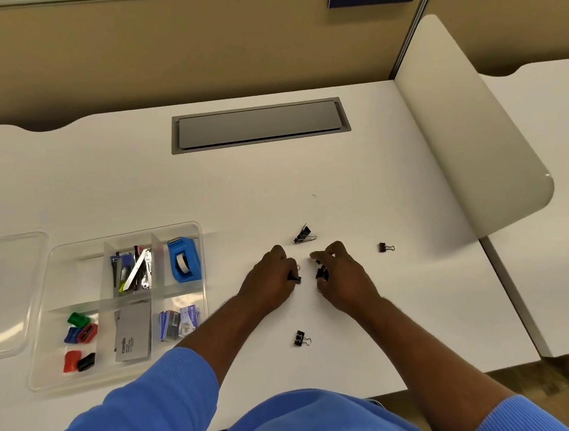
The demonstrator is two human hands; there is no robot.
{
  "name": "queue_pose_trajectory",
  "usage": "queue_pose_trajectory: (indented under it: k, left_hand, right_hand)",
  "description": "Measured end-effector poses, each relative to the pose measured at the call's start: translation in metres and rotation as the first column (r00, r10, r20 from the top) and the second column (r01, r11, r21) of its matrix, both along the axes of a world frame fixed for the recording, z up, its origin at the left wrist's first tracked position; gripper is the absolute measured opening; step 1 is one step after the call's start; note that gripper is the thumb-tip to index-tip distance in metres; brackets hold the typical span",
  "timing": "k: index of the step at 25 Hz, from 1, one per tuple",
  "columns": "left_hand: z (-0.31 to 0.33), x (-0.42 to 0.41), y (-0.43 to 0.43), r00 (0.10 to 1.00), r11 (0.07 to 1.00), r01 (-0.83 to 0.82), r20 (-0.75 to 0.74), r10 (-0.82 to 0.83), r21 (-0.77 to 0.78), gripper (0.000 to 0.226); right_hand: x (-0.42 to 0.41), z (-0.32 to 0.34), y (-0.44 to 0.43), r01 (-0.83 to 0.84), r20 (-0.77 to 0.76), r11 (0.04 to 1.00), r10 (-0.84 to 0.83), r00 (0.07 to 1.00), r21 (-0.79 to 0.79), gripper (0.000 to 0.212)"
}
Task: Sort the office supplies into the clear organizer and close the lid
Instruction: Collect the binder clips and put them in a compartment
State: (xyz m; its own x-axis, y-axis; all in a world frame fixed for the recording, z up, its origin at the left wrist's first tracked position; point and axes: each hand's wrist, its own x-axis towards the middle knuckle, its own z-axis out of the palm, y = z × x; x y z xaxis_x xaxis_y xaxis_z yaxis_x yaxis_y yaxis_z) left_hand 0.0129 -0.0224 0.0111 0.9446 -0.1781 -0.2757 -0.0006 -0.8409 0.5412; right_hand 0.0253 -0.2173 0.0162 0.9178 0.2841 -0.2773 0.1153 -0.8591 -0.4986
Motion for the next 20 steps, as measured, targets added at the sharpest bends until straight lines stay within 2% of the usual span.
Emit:
queue_pose_trajectory:
  k: [3, 5, 8, 12, 17, 20]
  left_hand:
    - [0.002, 0.001, 0.001, 0.998, 0.996, -0.057, -0.036, 0.054, -0.070, 0.009]
    - [0.003, 0.000, 0.002, 0.996, 0.991, -0.076, -0.051, 0.071, -0.113, 0.011]
    - [0.007, 0.000, 0.003, 0.994, 0.986, -0.096, -0.056, 0.089, -0.138, 0.016]
    - [0.012, -0.002, 0.006, 0.994, 0.984, -0.106, -0.026, 0.104, -0.144, 0.015]
    - [0.024, -0.003, 0.017, 0.990, 0.968, -0.122, 0.043, 0.134, -0.221, 0.014]
    - [0.033, -0.003, 0.028, 0.980, 0.957, -0.146, 0.092, 0.174, -0.252, 0.013]
  right_hand:
    - [0.003, 0.002, 0.007, -0.003, -0.031, 0.999, 0.002, 1.000, -0.044, 0.036]
    - [0.004, 0.004, 0.010, -0.016, -0.029, 0.999, 0.015, 0.999, -0.037, 0.020]
    - [0.006, 0.006, 0.012, -0.014, -0.033, 1.000, 0.014, 0.999, -0.007, 0.011]
    - [0.005, 0.005, 0.011, 0.009, -0.005, 0.998, -0.009, 1.000, 0.069, 0.010]
    - [0.013, 0.013, 0.019, 0.095, 0.042, 0.980, -0.104, 0.994, 0.172, 0.018]
    - [0.016, 0.024, 0.029, 0.091, 0.071, 0.975, -0.107, 0.992, 0.202, 0.019]
